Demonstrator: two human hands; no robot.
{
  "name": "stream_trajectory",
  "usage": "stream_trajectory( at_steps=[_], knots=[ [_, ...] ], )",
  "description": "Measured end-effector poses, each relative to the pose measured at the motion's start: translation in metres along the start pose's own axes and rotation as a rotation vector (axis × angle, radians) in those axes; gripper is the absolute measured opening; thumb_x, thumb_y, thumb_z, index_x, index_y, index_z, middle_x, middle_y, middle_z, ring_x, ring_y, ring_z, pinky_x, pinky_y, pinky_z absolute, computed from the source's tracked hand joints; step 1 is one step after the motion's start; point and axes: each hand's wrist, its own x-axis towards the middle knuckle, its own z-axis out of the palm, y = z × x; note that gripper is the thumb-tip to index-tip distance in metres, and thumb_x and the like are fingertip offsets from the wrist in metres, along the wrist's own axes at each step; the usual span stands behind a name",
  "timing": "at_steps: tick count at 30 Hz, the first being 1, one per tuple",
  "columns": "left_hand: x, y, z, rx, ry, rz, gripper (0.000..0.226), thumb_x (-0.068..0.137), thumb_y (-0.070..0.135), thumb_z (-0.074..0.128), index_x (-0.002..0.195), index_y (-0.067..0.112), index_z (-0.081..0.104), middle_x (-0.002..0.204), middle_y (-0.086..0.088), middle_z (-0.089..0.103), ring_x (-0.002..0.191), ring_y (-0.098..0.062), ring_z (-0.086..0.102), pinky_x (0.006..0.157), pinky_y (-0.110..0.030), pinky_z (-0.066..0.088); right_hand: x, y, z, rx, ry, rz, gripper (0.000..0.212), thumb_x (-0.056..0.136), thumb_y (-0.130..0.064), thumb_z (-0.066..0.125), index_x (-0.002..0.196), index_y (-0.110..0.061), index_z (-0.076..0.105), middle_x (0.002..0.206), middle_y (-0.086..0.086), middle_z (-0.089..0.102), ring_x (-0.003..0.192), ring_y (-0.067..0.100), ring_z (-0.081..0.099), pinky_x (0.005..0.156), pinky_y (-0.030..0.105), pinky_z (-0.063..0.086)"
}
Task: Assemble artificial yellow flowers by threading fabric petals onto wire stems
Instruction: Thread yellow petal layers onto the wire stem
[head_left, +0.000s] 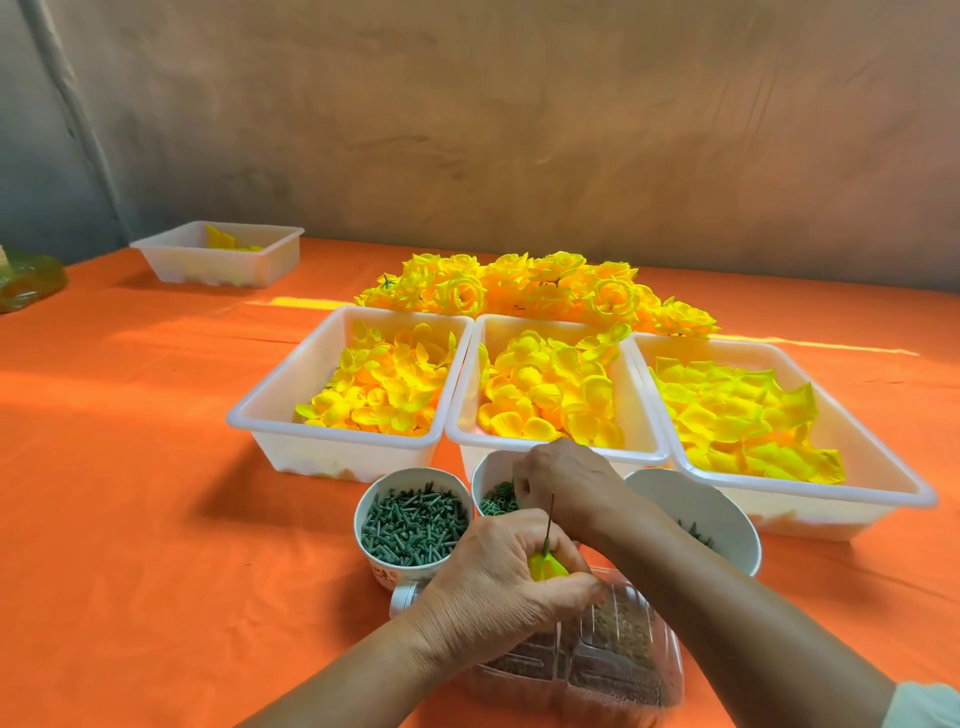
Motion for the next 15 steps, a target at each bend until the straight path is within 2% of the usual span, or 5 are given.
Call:
stream_trajectory(
  at_steps=[2, 4, 8, 11, 15],
  knots=[
    [0.0, -0.001, 0.0, 0.016, 0.001, 0.011, 0.015, 0.071, 0.04, 0.08, 0.071, 0.028, 0.071, 0.078, 0.011, 0.066, 0.064, -0.002, 0.061, 0.063, -0.038, 0.057, -0.004, 0.004, -0.004, 0.137, 0.06, -0.019, 0.014, 0.086, -0.016, 0.052, 0.082, -0.02, 0.065, 0.09, 0.012, 0.068, 0.075, 0.024, 0.047, 0.062, 0.027, 0.034],
    [0.001, -0.002, -0.001, 0.025, 0.003, 0.012, 0.018, 0.07, 0.044, 0.079, 0.071, 0.028, 0.071, 0.08, 0.01, 0.066, 0.065, -0.002, 0.061, 0.063, -0.037, 0.057, -0.008, 0.008, -0.007, 0.299, 0.092, 0.011, 0.012, 0.088, -0.016, 0.053, 0.084, -0.018, 0.065, 0.085, 0.007, 0.068, 0.075, 0.022, 0.053, 0.062, 0.027, 0.037],
    [0.001, -0.003, 0.0, 0.014, -0.004, 0.013, 0.02, 0.069, 0.047, 0.078, 0.072, 0.029, 0.071, 0.079, 0.012, 0.065, 0.065, -0.001, 0.06, 0.06, -0.034, 0.058, -0.025, 0.011, -0.015, 0.944, 0.059, 0.14, 0.01, 0.086, -0.005, 0.056, 0.079, -0.013, 0.059, 0.069, 0.007, 0.066, 0.053, 0.013, 0.062, 0.053, 0.03, 0.052],
    [0.0, -0.003, 0.001, -0.008, 0.0, 0.004, 0.017, 0.068, 0.046, 0.079, 0.069, 0.031, 0.071, 0.077, 0.014, 0.064, 0.064, 0.0, 0.06, 0.062, -0.036, 0.058, -0.04, 0.014, -0.022, 1.306, 0.06, 0.145, 0.013, 0.084, 0.002, 0.065, 0.089, -0.008, 0.06, 0.066, 0.006, 0.063, 0.05, 0.013, 0.059, 0.049, 0.023, 0.047],
    [0.0, -0.002, 0.0, -0.032, -0.015, -0.006, 0.016, 0.068, 0.048, 0.077, 0.068, 0.033, 0.072, 0.078, 0.016, 0.064, 0.066, 0.0, 0.061, 0.065, -0.038, 0.06, -0.057, 0.012, -0.033, 1.583, 0.043, 0.081, 0.013, 0.084, 0.003, 0.067, 0.085, -0.01, 0.067, 0.067, 0.006, 0.061, 0.055, 0.013, 0.055, 0.047, 0.019, 0.044]
  ],
)
